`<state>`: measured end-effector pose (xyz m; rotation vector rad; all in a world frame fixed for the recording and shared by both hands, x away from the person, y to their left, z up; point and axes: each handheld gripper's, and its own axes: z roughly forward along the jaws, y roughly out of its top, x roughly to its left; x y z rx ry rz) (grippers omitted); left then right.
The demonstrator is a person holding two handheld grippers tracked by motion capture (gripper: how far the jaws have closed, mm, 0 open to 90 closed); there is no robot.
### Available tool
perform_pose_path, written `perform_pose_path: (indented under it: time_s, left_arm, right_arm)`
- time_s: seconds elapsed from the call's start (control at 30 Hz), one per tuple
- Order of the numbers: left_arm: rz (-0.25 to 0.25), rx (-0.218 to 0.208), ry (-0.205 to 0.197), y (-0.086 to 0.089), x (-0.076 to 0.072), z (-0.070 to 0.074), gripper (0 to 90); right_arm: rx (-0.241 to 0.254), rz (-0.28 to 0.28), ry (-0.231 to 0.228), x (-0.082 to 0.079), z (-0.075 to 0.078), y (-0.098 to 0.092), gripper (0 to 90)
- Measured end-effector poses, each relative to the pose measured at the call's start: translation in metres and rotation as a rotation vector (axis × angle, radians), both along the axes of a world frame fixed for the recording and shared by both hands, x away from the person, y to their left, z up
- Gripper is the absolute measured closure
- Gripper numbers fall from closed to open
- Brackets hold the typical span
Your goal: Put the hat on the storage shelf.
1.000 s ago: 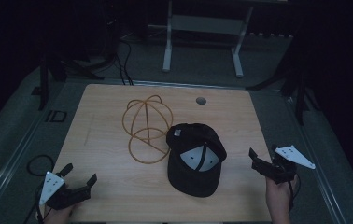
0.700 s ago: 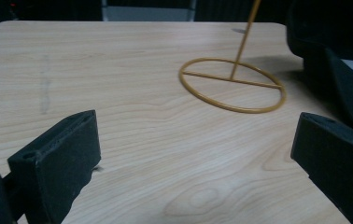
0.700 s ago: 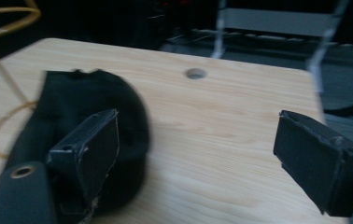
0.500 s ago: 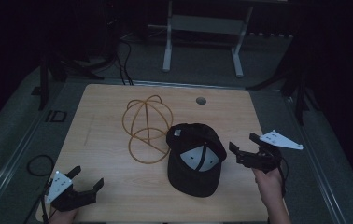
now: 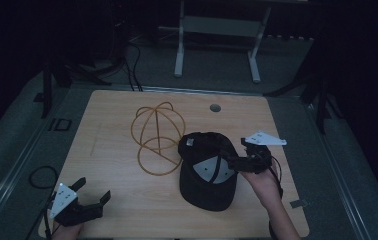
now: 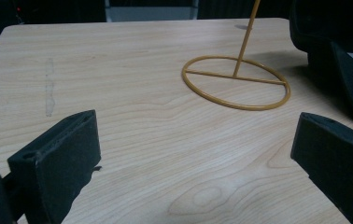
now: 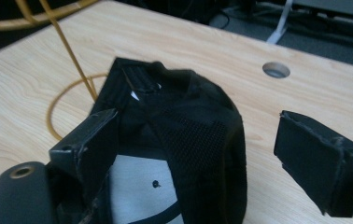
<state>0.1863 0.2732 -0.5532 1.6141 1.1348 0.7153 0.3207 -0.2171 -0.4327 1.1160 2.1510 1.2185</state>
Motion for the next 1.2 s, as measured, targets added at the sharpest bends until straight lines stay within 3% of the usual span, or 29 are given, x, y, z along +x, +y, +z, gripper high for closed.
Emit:
perform_pose_path:
  time_s: [0.2,0.37,0.43,0.5,0.6,0.7,0.87,1.2]
  left_arm:
    - [-0.001,-0.002,-0.005,0.0,-0.001,0.0,1.8]
    - [-0.008,0.002,-0.004,0.0,0.0,0.0,1.8]
    - [-0.006,0.006,-0.002,-0.001,0.0,0.0,1.8]
    - [-0.009,0.002,-0.002,-0.001,0.0,0.0,1.8]
    - [-0.008,-0.003,-0.004,0.0,0.0,0.001,1.8]
    - [-0.006,-0.003,-0.002,0.0,0.0,0.001,1.8]
    - [-0.009,-0.002,-0.001,-0.001,0.0,0.001,1.8]
    - [-0.021,0.003,-0.002,-0.005,-0.001,0.002,1.8]
  right_arm:
    - [-0.065,-0.019,0.055,0.012,-0.02,0.011,22.7]
    - [-0.144,-0.054,0.083,0.015,-0.037,0.016,44.3]
    - [-0.187,-0.093,0.065,0.014,-0.041,0.018,59.2]
    - [-0.197,-0.103,0.06,0.014,-0.042,0.018,64.2]
    - [-0.232,-0.134,0.037,0.014,-0.043,0.018,87.3]
    - [-0.236,-0.134,0.032,0.015,-0.041,0.017,88.4]
    - [-0.198,-0.138,0.029,0.014,-0.034,0.014,88.7]
    - [-0.137,-0.146,-0.019,0.007,-0.003,0.009,88.9]
